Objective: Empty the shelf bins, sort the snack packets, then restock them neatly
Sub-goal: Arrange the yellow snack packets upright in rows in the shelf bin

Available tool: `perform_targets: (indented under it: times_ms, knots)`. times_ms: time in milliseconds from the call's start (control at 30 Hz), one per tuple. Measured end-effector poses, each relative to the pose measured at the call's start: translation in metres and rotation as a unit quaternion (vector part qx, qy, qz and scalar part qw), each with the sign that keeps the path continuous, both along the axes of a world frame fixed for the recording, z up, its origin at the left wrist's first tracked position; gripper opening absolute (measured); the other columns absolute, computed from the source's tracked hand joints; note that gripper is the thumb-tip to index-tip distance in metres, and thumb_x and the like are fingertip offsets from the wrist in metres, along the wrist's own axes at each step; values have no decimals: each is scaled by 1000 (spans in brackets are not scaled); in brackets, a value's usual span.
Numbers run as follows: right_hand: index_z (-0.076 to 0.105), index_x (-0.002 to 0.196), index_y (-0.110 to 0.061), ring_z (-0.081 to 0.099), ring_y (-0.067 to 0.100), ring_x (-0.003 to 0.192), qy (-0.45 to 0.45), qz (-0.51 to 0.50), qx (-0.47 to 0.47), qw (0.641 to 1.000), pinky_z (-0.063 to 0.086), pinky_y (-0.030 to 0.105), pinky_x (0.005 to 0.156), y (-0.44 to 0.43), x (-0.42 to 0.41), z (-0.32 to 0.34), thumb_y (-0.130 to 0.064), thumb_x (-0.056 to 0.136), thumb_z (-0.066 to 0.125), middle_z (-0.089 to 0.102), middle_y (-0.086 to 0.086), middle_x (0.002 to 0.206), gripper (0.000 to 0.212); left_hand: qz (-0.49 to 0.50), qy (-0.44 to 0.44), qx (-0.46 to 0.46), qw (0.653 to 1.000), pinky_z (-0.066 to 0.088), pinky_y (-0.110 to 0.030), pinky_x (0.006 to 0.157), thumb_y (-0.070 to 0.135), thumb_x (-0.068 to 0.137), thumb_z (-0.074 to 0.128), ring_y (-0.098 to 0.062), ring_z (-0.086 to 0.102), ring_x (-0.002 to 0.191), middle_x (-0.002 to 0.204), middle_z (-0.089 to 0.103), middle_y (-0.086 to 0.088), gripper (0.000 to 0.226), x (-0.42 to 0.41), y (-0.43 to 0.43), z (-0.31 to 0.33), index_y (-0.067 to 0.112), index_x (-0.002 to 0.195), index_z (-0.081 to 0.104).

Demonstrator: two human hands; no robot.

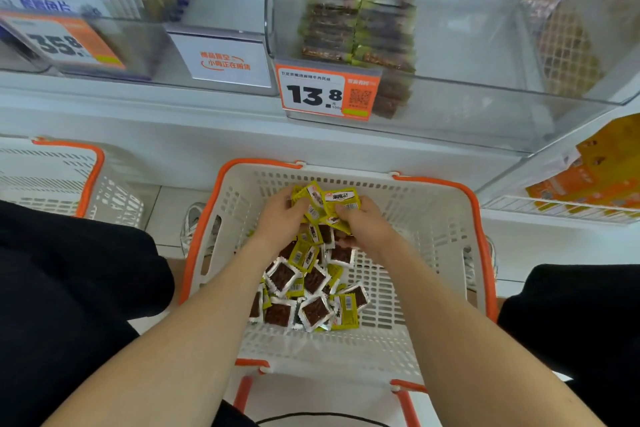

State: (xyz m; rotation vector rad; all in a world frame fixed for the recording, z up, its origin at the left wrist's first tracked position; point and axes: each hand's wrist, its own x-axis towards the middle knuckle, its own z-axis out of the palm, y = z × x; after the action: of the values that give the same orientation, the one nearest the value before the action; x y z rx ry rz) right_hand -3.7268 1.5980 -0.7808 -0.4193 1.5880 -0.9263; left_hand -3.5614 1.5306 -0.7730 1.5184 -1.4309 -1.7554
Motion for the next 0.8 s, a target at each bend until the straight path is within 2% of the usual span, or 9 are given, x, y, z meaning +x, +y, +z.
perform_targets:
  times_ms: [100,167,233,300,367,467,600,667,800]
  knots:
    - [63,118,-13,57,15,53,-10,-36,-9,999,51,31,52,4,3,-1,-34,101,66,65,2,72,27,-21,1,-23,1000,64,-44,86,22,106,53,-24,76,98,115,75,-3,25,-3,1,6,26,129,65]
    - [68,104,-19,49,15,49,0,-15,-12,1000,43,27,46,7,7,-1,-40,99,68,58,4,69,22,-42,44,21,998,63,-39,87,25,109,54,-23,76,102,117,76,-4,24,-7,3,9,22,129,66]
    - [67,93,-20,44,16,47,1,6,-6,1000,38,25,44,8,10,-1,-48,95,72,51,8,70,28,-65,69,39,995,62,-37,87,29,109,56,-23,75,105,117,77,-3,24,-9,5,13,20,128,67]
    - [63,95,-14,42,15,47,5,37,13,999,35,25,43,7,11,-1,-54,85,80,48,5,66,44,-62,74,35,995,63,-38,87,24,107,60,-25,75,106,117,76,-7,22,-7,3,15,16,126,67]
    - [63,107,-8,43,14,50,12,79,33,996,35,26,44,5,8,2,-51,82,84,54,3,68,53,-48,72,26,996,64,-38,81,18,107,59,-26,75,104,115,77,-9,19,-5,0,15,15,124,67]
    - [74,113,-15,48,15,59,9,124,44,991,40,27,48,6,-4,14,-34,91,79,60,3,80,29,-10,61,-9,998,65,-36,75,15,109,54,-23,77,101,117,75,-7,22,-5,-4,14,18,129,63]
    - [82,103,-21,69,15,84,16,29,4,999,53,26,66,9,-22,17,-29,93,75,75,-3,98,15,9,-15,-63,998,66,-37,74,16,110,51,-22,75,102,121,71,-3,24,3,-8,9,24,131,57]
    - [80,106,-19,70,13,80,-31,-37,-36,998,55,28,67,8,-23,16,-27,96,74,77,0,95,13,-17,-50,-63,997,66,-44,78,19,110,52,-23,74,103,125,68,-2,21,7,-9,8,28,129,55]
    - [79,96,-9,77,23,85,-52,-109,-87,989,61,32,72,3,-8,20,-21,84,86,80,9,97,19,-70,-39,-24,997,66,-49,81,17,108,55,-24,74,102,125,67,-3,27,5,-4,12,24,135,59]
